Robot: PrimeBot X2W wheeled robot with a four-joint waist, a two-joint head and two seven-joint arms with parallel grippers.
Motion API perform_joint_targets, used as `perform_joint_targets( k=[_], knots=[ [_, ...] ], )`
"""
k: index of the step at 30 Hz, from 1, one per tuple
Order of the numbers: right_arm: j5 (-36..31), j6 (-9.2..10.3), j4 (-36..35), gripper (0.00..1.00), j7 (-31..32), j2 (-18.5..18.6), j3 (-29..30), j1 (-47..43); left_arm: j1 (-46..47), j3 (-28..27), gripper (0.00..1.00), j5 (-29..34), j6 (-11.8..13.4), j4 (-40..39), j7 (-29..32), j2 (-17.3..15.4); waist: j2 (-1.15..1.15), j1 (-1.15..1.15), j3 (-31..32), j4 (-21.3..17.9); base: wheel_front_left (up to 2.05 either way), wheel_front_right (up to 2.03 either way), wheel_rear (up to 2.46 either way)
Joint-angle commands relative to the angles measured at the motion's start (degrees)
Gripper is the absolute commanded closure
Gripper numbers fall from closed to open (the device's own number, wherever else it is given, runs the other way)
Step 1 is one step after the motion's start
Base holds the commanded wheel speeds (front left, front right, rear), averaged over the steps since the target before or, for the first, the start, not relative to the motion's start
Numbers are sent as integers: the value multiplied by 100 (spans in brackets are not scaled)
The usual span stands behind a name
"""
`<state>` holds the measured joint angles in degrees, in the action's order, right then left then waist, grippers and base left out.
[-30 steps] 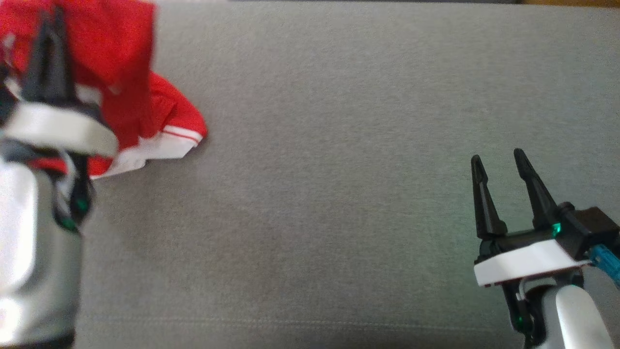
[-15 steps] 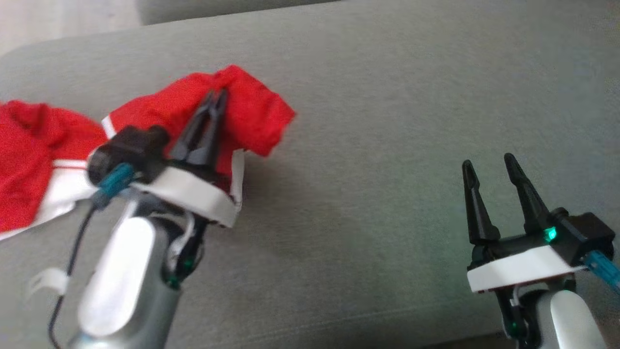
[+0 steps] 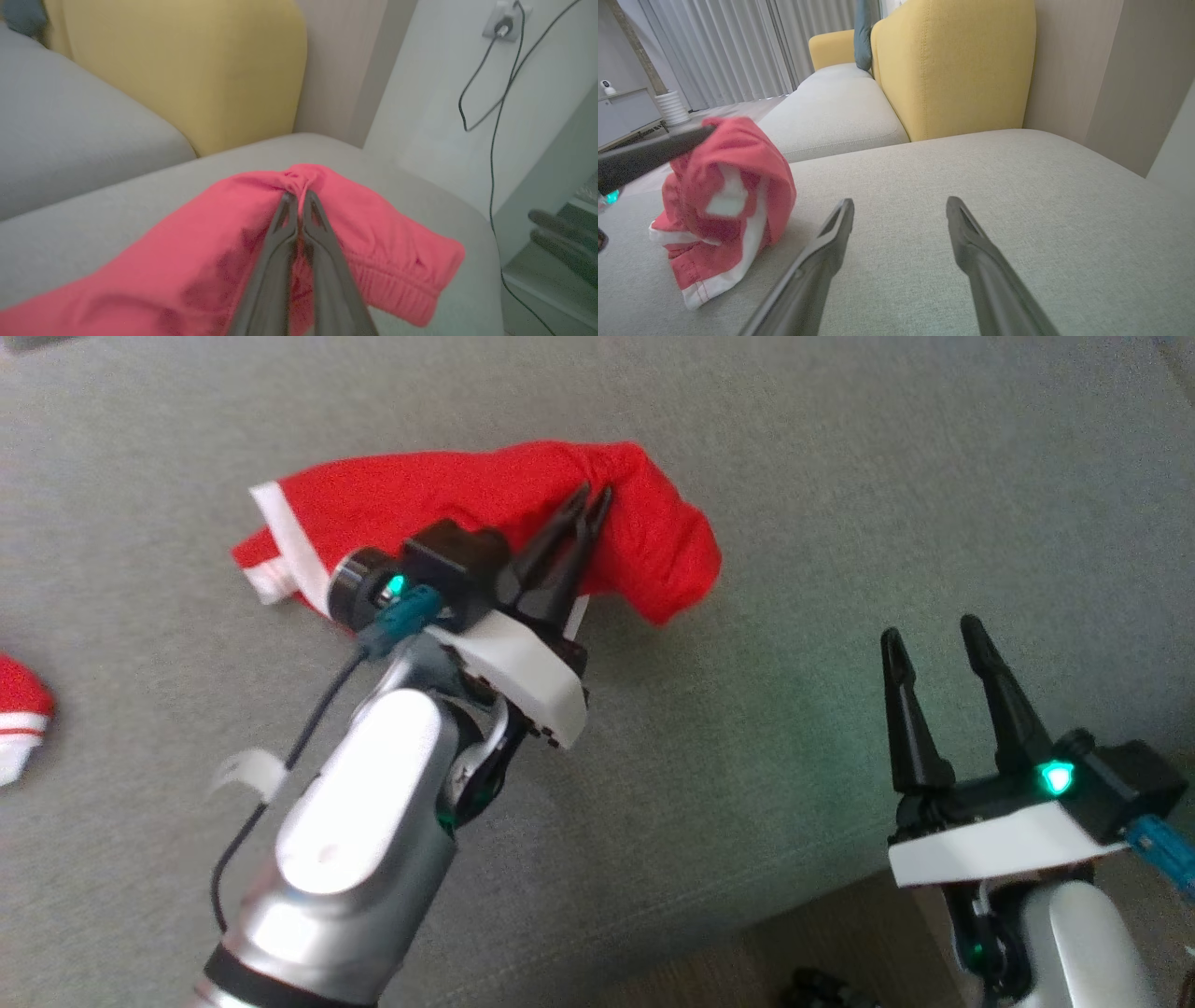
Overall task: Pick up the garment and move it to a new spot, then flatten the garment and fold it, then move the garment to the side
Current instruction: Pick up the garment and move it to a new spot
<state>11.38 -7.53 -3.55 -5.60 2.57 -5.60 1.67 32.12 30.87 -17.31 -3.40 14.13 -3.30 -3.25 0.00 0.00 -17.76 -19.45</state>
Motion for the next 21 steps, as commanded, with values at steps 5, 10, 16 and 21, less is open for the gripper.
perform_joint_targets(
  k=[5,10,16,21],
  knots=[
    [101,4,-34,0,-242,31,-132,312,313,256,100,103,-117,420,62,5,0,0,-417,-157,0,0,0],
    [99,4,129,0,-315,31,-66,369,286,548,0,274,-207,452,-251,-70,0,0,-344,92,0,0,0],
    [-11,4,230,0,-276,31,23,376,15,570,0,363,-115,41,-665,-274,0,0,-90,502,0,0,0],
    [-164,4,223,0,-148,31,121,363,-278,140,0,325,292,-376,-916,-582,0,0,188,963,0,0,0]
  ],
)
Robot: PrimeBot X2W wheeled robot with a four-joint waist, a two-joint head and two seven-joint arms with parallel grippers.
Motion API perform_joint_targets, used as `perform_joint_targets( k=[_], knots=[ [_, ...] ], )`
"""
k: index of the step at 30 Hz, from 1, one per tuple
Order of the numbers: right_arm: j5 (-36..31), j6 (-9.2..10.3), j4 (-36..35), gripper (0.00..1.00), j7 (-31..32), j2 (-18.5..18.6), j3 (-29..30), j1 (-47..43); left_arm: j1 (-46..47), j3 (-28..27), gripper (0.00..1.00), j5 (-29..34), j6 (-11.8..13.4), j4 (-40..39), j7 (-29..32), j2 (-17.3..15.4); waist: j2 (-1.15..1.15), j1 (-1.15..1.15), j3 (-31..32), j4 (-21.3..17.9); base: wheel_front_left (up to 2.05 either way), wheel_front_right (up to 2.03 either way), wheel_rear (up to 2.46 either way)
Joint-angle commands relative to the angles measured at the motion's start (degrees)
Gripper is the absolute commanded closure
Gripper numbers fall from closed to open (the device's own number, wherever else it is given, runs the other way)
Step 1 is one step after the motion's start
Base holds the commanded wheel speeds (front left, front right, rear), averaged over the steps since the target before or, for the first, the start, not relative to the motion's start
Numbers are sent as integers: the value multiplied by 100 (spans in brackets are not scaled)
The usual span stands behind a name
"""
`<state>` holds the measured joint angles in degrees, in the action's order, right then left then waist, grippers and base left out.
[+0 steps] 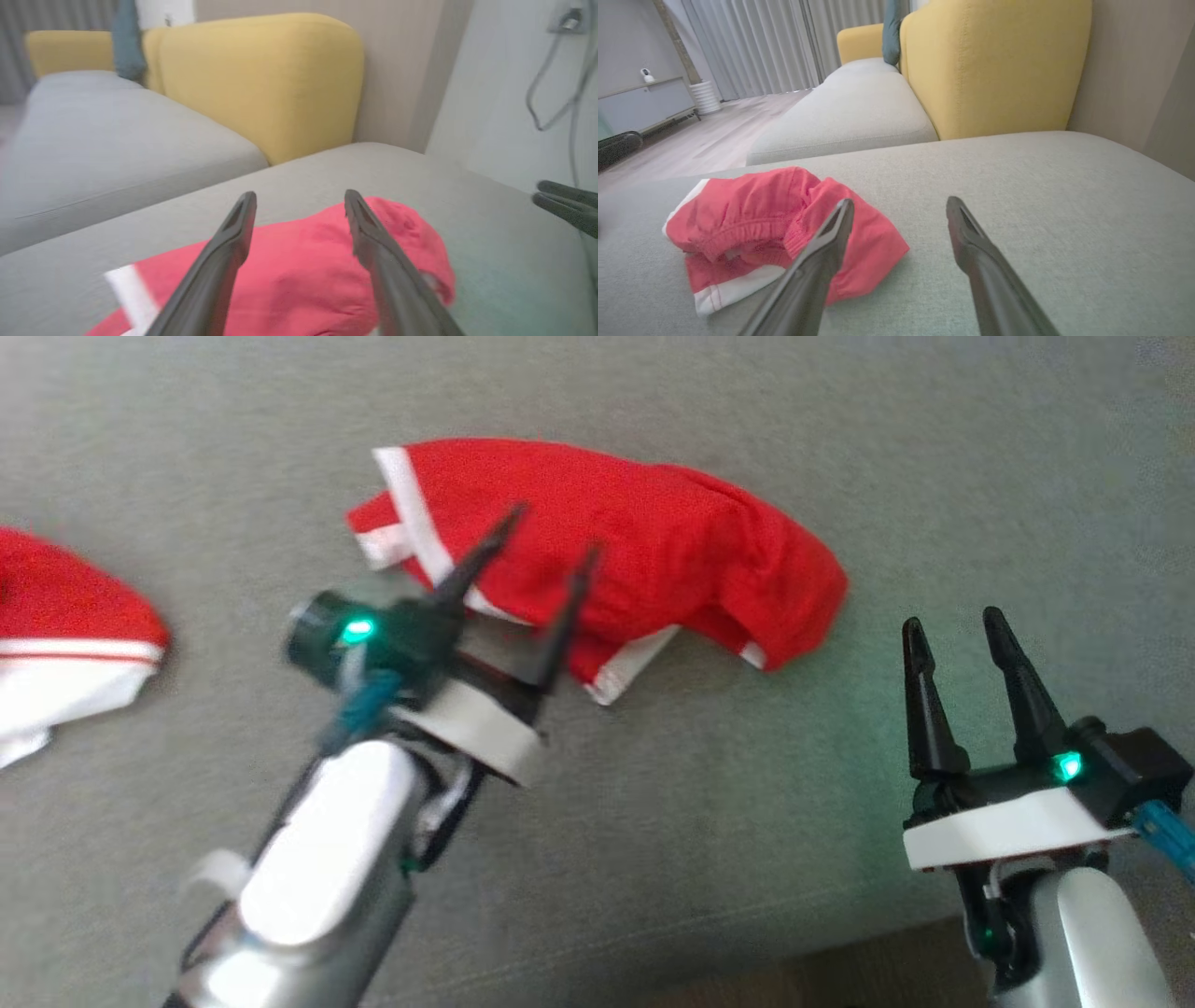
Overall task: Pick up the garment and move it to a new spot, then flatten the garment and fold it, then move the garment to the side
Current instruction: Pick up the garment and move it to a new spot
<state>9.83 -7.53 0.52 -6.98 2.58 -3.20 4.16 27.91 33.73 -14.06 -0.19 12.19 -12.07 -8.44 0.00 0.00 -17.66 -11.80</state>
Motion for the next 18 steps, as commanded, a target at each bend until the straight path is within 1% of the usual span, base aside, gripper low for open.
perform_joint_targets(
  k=[1,6,11,14,18],
  knots=[
    [-35,4,-195,0,19,30,-106,113,69,-279,0,-58,62,-238,-70,-112,0,0,219,274,0,0,0],
    [-156,4,-254,0,157,30,-37,94,-312,-890,0,-250,475,-480,-193,-388,0,0,399,631,0,0,0],
    [-237,4,-307,0,268,30,24,46,-786,-1482,0,-407,808,-623,-257,-679,0,0,532,841,0,0,0],
    [-271,4,-321,0,322,30,62,-9,-1113,-1748,0,-500,910,-697,-274,-808,0,0,628,901,0,0,0],
    [-330,4,-312,0,396,30,110,-116,-1497,-1903,0,-607,895,-777,-284,-882,0,0,792,931,0,0,0]
  ],
)
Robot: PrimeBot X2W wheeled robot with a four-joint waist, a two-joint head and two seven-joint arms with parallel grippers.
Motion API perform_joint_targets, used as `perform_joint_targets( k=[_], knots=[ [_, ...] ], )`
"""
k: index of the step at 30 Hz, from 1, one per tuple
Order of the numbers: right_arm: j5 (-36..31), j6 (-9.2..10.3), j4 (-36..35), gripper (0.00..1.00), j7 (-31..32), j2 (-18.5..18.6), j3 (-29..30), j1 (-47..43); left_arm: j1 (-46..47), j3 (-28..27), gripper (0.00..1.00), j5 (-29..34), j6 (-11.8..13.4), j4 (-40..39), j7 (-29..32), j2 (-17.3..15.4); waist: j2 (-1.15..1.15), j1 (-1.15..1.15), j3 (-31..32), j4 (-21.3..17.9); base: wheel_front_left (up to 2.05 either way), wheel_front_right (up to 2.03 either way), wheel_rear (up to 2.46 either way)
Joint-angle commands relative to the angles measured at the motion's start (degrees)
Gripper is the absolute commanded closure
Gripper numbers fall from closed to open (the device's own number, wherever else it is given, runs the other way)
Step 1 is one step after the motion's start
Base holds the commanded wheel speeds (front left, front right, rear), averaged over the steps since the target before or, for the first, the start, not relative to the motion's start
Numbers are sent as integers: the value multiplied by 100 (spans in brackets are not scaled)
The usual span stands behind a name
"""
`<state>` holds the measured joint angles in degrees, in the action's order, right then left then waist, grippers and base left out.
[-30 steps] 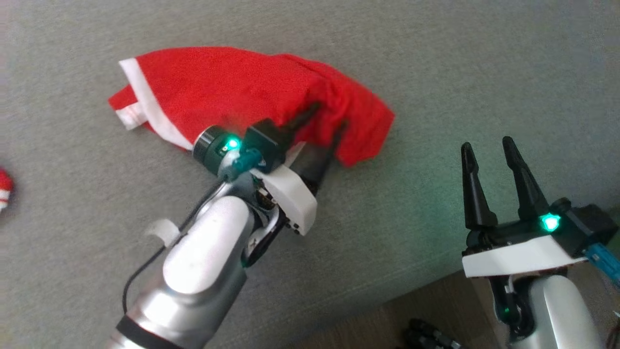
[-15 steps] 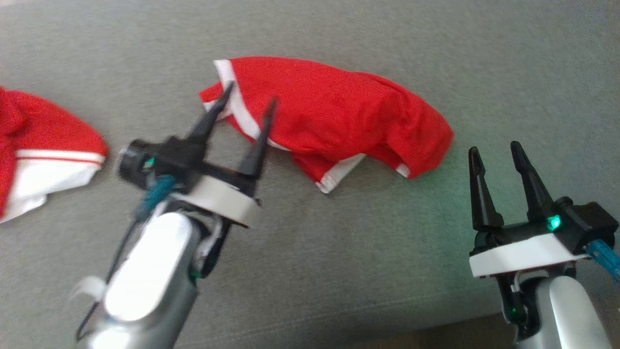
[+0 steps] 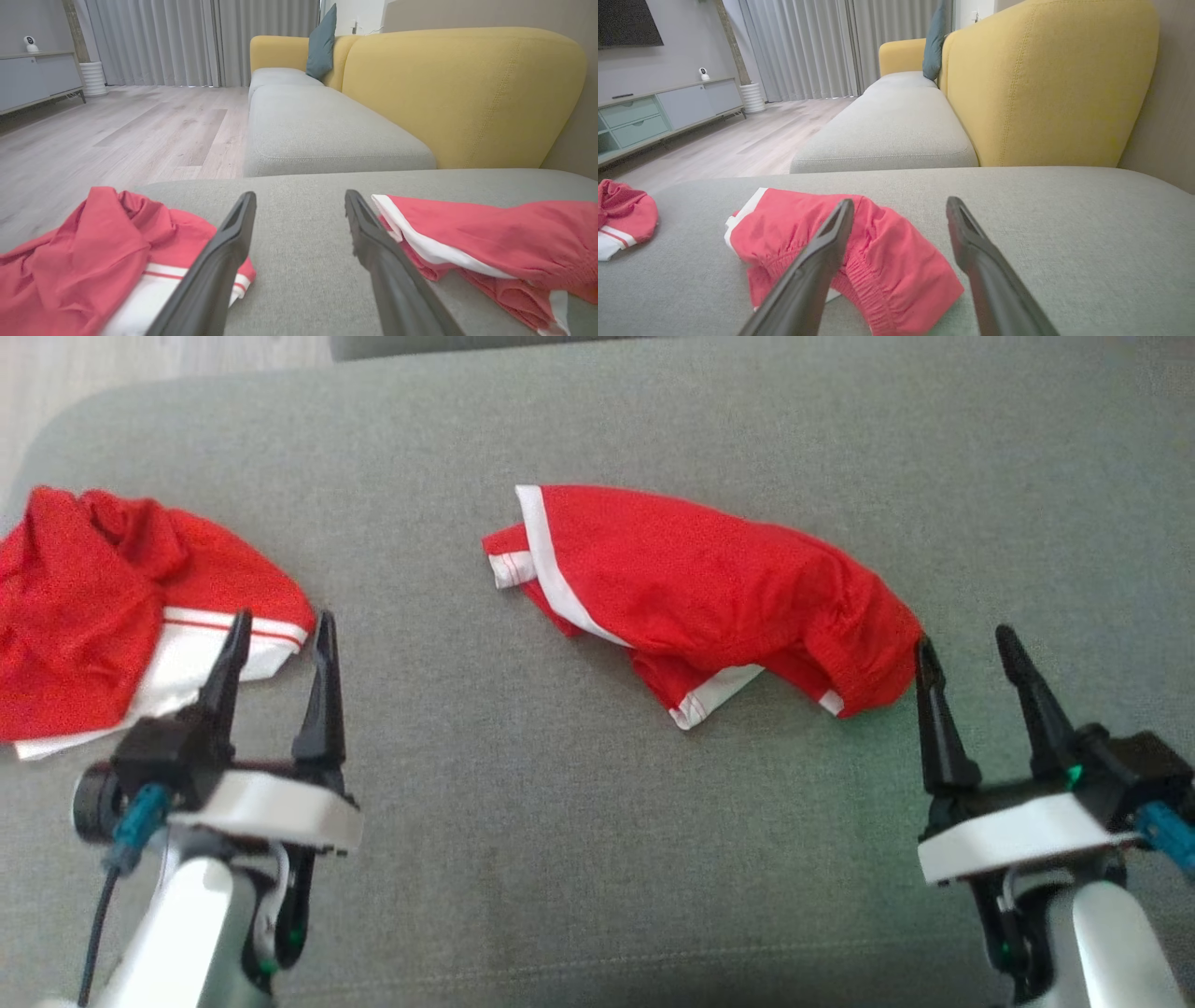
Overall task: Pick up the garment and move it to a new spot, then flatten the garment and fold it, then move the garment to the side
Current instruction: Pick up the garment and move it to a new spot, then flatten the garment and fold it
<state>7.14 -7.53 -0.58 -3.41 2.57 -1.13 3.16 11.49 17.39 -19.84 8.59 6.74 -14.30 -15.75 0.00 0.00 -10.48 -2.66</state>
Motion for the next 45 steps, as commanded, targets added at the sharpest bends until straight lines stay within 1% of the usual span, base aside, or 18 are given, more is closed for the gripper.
perform_joint_targets(
  k=[1,7,19,45],
  knots=[
    [-68,4,-203,0,55,31,-89,-54,58,-284,0,-43,12,-235,-63,-160,0,0,121,19,0,0,0],
    [-61,4,-302,0,172,31,33,-344,-286,-237,0,-19,-22,-215,-67,-156,0,0,414,27,0,0,0],
    [13,4,-432,0,340,31,5,-744,-703,-161,0,30,79,-183,-54,-180,0,0,838,-12,0,0,0],
    [-14,4,-463,0,334,31,-40,-734,-685,-161,0,30,241,-270,-12,-326,0,0,754,-3,0,0,0]
  ],
)
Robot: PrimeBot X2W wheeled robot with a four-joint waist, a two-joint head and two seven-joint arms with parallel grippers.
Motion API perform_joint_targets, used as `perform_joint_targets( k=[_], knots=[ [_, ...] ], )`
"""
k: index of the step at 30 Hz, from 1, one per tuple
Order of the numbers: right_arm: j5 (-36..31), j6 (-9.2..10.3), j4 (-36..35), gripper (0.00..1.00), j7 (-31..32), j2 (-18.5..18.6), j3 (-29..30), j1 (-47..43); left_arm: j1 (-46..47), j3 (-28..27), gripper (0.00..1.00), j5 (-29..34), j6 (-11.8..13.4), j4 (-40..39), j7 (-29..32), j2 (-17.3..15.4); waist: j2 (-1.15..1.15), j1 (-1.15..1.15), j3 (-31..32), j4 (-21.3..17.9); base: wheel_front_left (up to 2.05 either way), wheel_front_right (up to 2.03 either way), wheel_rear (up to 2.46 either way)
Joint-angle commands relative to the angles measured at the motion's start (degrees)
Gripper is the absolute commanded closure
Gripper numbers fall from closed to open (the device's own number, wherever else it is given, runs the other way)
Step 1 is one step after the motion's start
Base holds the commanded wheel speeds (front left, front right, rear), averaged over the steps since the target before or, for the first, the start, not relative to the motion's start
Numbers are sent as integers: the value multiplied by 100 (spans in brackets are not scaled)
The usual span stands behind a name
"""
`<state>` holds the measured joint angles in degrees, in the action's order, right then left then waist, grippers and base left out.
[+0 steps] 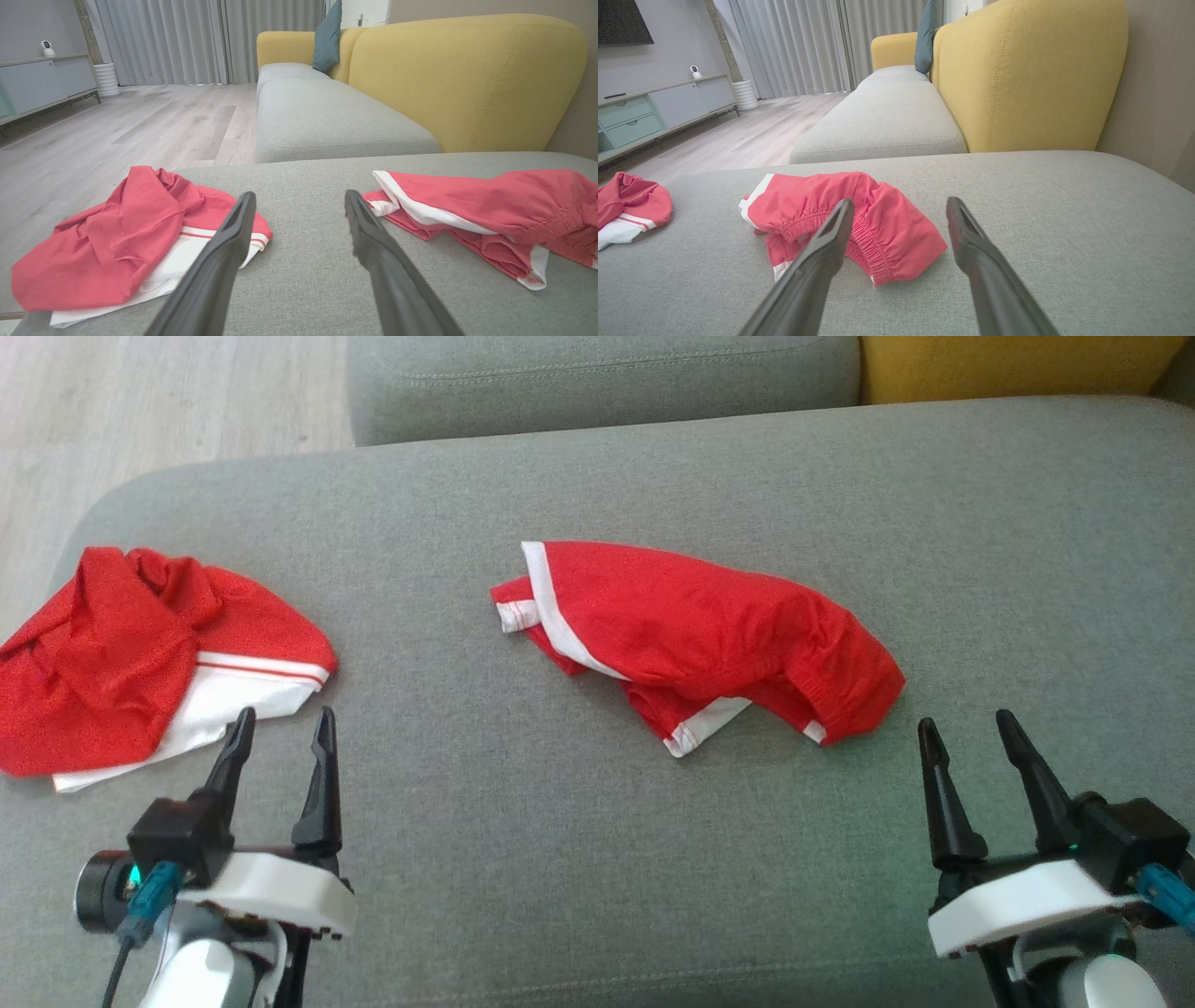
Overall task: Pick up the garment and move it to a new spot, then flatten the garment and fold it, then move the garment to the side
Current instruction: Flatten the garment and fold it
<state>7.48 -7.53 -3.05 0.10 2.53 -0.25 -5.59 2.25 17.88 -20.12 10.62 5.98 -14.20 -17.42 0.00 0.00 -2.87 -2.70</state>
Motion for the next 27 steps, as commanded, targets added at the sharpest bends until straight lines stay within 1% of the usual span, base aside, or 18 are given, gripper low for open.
perform_joint_targets(
  k=[1,5,9,13,16,17,20,27],
  knots=[
    [-47,4,-212,0,-17,34,-128,147,246,-208,0,57,37,-191,-23,-163,0,0,-11,4,0,0,0],
    [-69,4,-178,0,19,34,-165,181,308,-184,0,67,32,-188,-27,-162,0,0,-67,58,0,0,0],
    [23,4,45,0,135,34,-504,291,463,-127,0,103,2,-212,-32,-144,0,0,-220,182,0,0,0],
    [358,4,498,0,327,34,-975,561,686,-62,0,154,-32,-209,-39,-104,0,0,-440,346,0,0,0],
    [624,4,966,0,418,34,-1260,888,857,-22,0,187,-46,-173,-46,-52,0,0,-604,457,0,0,0],
    [624,4,966,0,418,34,-1260,888,857,-22,0,187,-46,-173,-46,-52,0,0,-604,457,0,0,0],
    [881,4,1460,0,428,34,-1480,1292,1006,9,0,205,-83,-141,-55,-1,0,0,-765,552,0,0,0],
    [1182,4,2374,0,65,34,-1760,2184,1241,35,0,240,-132,-2,-70,109,0,0,-977,720,0,0,0]
  ],
)
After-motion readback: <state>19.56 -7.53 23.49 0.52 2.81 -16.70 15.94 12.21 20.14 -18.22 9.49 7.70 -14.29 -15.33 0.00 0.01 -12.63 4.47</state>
